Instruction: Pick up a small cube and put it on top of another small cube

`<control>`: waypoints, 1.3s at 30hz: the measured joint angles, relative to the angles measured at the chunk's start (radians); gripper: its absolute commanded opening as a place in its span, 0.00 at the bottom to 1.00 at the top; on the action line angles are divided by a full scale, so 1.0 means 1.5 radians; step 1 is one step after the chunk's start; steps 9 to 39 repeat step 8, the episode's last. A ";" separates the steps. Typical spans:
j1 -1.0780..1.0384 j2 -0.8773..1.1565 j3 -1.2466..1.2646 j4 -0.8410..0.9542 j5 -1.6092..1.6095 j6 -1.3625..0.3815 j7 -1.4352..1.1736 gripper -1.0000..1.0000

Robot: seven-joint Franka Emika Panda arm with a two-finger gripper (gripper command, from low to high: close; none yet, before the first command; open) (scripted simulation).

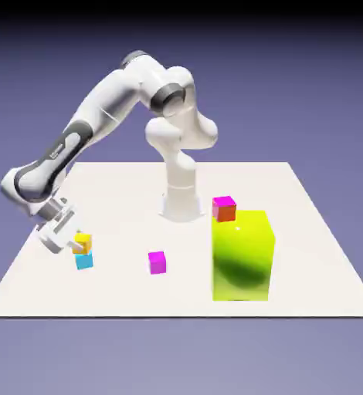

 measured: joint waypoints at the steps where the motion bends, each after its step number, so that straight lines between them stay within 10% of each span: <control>1: -0.008 0.004 -0.003 0.007 -0.010 -0.009 -0.005 0.00; 4: 0.011 0.027 0.025 -0.041 0.030 0.046 -0.027 0.00; 5: 0.017 0.034 0.034 -0.056 0.042 0.064 -0.034 1.00; 39: 0.008 0.023 0.020 -0.032 0.021 0.036 -0.023 1.00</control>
